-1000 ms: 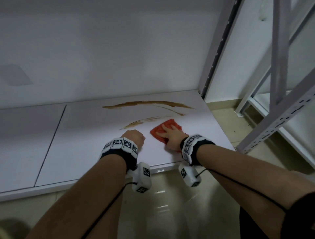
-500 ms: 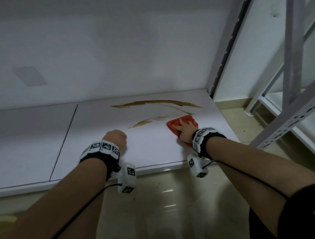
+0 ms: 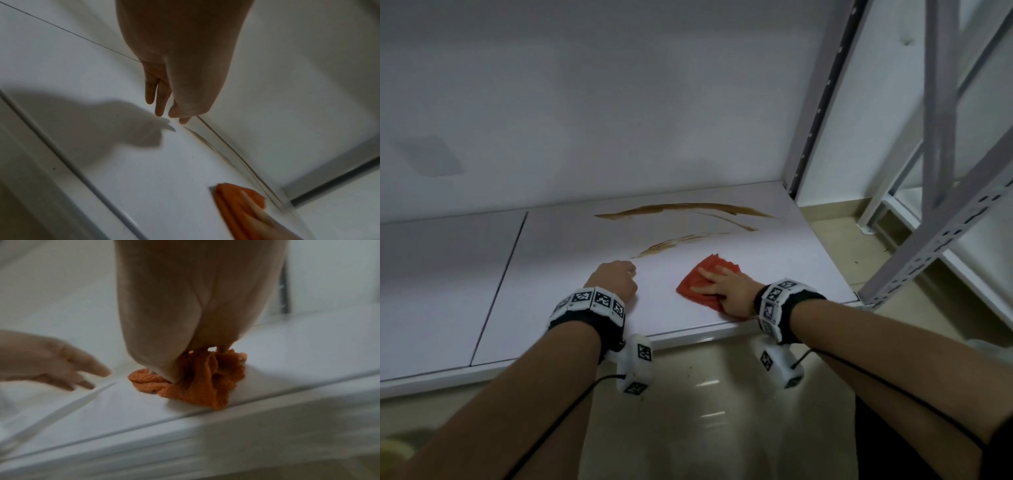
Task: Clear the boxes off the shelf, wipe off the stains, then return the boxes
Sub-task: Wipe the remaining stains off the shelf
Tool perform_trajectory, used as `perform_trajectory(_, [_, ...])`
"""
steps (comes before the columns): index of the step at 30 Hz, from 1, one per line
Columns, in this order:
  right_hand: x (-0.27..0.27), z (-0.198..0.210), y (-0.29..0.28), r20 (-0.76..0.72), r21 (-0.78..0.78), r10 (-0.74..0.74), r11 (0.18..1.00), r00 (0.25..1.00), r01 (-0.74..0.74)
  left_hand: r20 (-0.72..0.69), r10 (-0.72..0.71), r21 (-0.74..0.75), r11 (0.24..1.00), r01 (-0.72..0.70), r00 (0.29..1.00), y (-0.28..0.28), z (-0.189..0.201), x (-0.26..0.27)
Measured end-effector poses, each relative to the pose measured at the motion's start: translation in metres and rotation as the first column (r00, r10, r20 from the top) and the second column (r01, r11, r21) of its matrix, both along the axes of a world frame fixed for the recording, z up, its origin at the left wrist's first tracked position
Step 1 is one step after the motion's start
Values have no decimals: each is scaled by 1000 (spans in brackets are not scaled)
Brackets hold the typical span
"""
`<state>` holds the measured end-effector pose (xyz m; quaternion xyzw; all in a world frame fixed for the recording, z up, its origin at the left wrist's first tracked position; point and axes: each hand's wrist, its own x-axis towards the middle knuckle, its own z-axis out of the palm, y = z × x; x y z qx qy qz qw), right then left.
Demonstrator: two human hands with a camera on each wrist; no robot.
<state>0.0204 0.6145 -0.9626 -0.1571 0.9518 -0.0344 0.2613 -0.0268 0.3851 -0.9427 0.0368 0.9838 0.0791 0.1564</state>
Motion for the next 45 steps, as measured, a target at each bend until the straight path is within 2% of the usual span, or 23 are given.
perform_trajectory(3, [9, 1, 45, -47, 19, -302, 953, 952, 303, 5, -30, 23, 999, 30, 1000, 14, 0, 3])
perform_trajectory(6, [23, 7, 78, -29, 37, -598, 800, 801, 599, -7, -74, 37, 997, 74, 997, 31, -1, 3])
perform_trajectory(9, [33, 12, 76, -16, 59, -722, 689, 691, 722, -11, -105, 35, 994, 105, 994, 45, 0, -2])
perform_trajectory(11, [34, 9, 68, 3, 64, -733, 679, 681, 731, -16, -124, 50, 991, 125, 992, 52, -1, -7])
perform_trajectory(16, [31, 1, 54, 35, 36, -665, 747, 746, 664, -53, -149, 53, 987, 152, 987, 65, -2, -10])
perform_trajectory(22, [23, 5, 39, 57, -9, -627, 778, 777, 629, -69, -129, 84, 987, 135, 989, 67, -3, -6])
perform_trajectory(28, [17, 2, -1, 91, -69, -457, 883, 885, 464, -67, -131, 94, 986, 137, 989, 54, -5, 0])
perform_trajectory(31, [9, 15, -20, 140, -165, -393, 896, 909, 413, -74, -171, 66, 982, 176, 983, 48, -7, 4])
perform_trajectory(33, [1, 27, -27, 187, -295, -386, 855, 903, 426, -68, -188, 46, 980, 192, 980, 46, -7, 7])
perform_trajectory(36, [-5, 34, -27, 198, -451, -489, 724, 849, 522, -50, -187, 31, 982, 189, 981, 42, -7, 9])
perform_trajectory(40, [-4, 26, -14, -61, -337, -675, 707, 735, 621, -46, -233, 71, 969, 236, 971, 47, -3, 7])
perform_trajectory(42, [-3, 26, -7, -88, -289, -683, 714, 725, 638, -68, -306, 127, 941, 312, 950, 55, 2, 8])
perform_trajectory(45, [-4, 29, 1, -140, -276, -682, 723, 718, 633, -90, -464, 189, 861, 473, 881, 72, 4, 13])
